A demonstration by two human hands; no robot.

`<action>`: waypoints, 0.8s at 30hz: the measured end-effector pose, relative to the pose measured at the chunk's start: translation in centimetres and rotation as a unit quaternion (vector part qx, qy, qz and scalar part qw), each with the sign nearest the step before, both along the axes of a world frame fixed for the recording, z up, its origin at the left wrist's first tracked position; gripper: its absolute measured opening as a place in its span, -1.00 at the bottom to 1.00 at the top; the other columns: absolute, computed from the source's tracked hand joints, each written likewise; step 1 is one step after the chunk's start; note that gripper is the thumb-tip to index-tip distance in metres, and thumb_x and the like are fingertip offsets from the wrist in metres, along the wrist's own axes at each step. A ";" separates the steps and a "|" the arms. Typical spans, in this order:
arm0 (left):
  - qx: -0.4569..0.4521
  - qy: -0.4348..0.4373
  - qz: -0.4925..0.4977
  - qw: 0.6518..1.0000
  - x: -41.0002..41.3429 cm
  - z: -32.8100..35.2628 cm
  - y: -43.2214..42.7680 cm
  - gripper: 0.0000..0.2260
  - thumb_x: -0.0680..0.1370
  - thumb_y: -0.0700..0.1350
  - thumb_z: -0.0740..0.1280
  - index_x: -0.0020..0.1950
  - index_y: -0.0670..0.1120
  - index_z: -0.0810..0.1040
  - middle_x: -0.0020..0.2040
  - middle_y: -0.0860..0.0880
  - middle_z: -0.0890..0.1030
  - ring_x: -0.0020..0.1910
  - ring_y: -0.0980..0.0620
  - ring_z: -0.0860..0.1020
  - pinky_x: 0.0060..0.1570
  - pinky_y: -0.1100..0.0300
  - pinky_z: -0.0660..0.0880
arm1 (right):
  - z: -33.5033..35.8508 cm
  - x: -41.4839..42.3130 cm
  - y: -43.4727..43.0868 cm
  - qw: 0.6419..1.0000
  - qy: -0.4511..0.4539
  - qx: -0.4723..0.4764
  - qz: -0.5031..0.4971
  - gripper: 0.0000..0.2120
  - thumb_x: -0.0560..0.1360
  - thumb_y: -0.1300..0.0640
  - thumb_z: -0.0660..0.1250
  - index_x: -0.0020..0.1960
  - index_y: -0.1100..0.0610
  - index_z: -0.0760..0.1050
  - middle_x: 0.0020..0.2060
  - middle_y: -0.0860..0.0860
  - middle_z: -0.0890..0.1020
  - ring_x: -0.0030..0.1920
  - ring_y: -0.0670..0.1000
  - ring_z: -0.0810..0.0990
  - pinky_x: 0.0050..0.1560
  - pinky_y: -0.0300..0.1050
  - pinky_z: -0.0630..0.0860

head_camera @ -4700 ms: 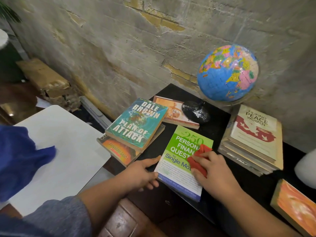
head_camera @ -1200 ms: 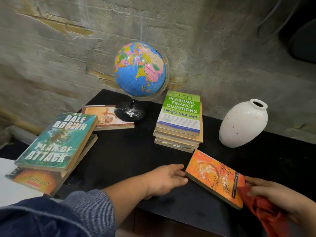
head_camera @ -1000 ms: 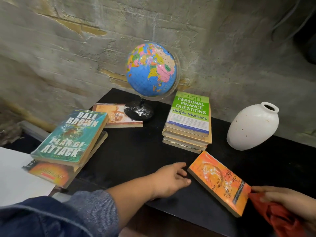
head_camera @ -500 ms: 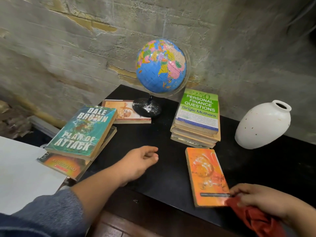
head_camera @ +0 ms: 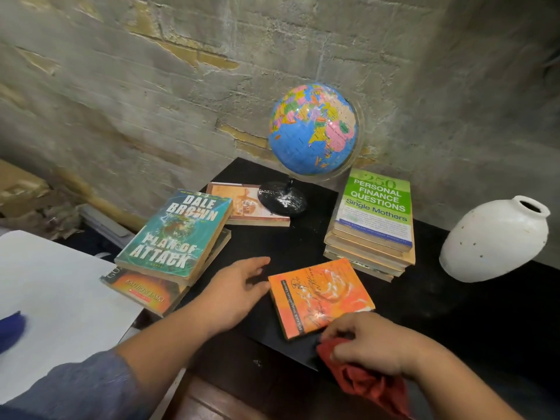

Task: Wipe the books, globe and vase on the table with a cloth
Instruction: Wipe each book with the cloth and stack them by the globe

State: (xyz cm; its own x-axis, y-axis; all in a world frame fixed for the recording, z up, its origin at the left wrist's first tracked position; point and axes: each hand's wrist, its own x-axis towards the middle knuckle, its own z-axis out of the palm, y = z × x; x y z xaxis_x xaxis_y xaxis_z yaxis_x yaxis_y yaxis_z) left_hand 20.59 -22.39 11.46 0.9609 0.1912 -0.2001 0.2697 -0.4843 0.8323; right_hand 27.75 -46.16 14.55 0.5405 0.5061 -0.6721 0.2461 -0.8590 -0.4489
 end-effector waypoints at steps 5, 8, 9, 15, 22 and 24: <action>0.120 -0.090 0.179 0.972 -1.7 3.3 4.8 -0.69 0.55 -0.12 0.32 0.29 0.04 0.50 0.11 0.10 0.56 0.08 0.19 0.48 0.07 0.31 0.37 | 0.1 1.5 -0.4 0.993 -0.099 -0.011 -0.060 -0.65 0.17 -0.20 0.30 -0.12 -0.08 0.57 -0.13 -0.11 0.62 -0.13 -0.11 0.60 -0.03 -0.11 0.59; 0.083 -0.052 0.152 0.984 -2.7 3.3 6.0 -0.75 0.56 -0.12 0.32 0.23 0.06 0.53 0.00 0.14 0.58 0.01 0.20 0.53 0.03 0.32 0.42 | 0.3 2.3 -1.3 0.973 -0.172 -0.084 -0.126 -0.68 0.33 -0.15 0.33 0.00 -0.01 0.43 0.02 -0.03 0.55 -0.03 -0.04 0.59 -0.03 -0.12 0.56; 0.060 -0.037 0.130 0.989 -3.0 2.9 5.8 -0.76 0.56 -0.11 0.32 0.21 0.07 0.53 0.00 0.12 0.59 0.00 0.21 0.54 0.05 0.31 0.46 | 0.1 2.3 -1.5 0.970 -0.176 -0.114 -0.127 -0.62 0.37 -0.14 0.33 0.10 0.02 0.46 0.03 -0.02 0.55 -0.01 -0.03 0.59 -0.02 -0.14 0.55; 0.009 0.029 -0.007 1.000 -3.8 -0.4 2.5 -0.59 0.55 -0.07 0.34 0.39 0.03 0.40 0.21 0.15 0.53 0.12 0.24 0.53 0.18 0.30 0.47 | -0.3 0.7 0.1 0.992 -0.069 -0.043 -0.101 -0.78 0.35 -0.09 0.40 -0.11 0.03 0.59 -0.21 -0.06 0.66 -0.21 -0.11 0.61 -0.17 -0.23 0.53; 0.108 -0.007 -0.001 0.994 -3.1 -2.6 2.9 -0.51 0.56 0.07 0.28 0.46 0.27 0.20 0.14 0.18 0.40 -0.09 0.22 0.49 -0.16 0.44 0.37 | 1.3 1.8 1.0 0.954 -0.170 0.135 -0.206 -0.79 0.44 0.14 0.41 0.03 -0.10 0.57 -0.07 -0.01 0.60 -0.25 -0.03 0.65 -0.36 -0.17 0.57; 0.115 -0.010 0.014 0.993 -2.7 -2.9 2.7 -0.50 0.56 0.09 0.28 0.46 0.28 0.19 0.10 0.14 0.42 -0.11 0.21 0.47 -0.14 0.42 0.35 | -0.4 1.6 1.5 0.950 -0.282 0.068 -0.117 -0.72 0.45 0.03 0.40 0.15 -0.13 0.55 0.07 -0.14 0.47 -0.02 -0.10 0.54 -0.17 -0.26 0.55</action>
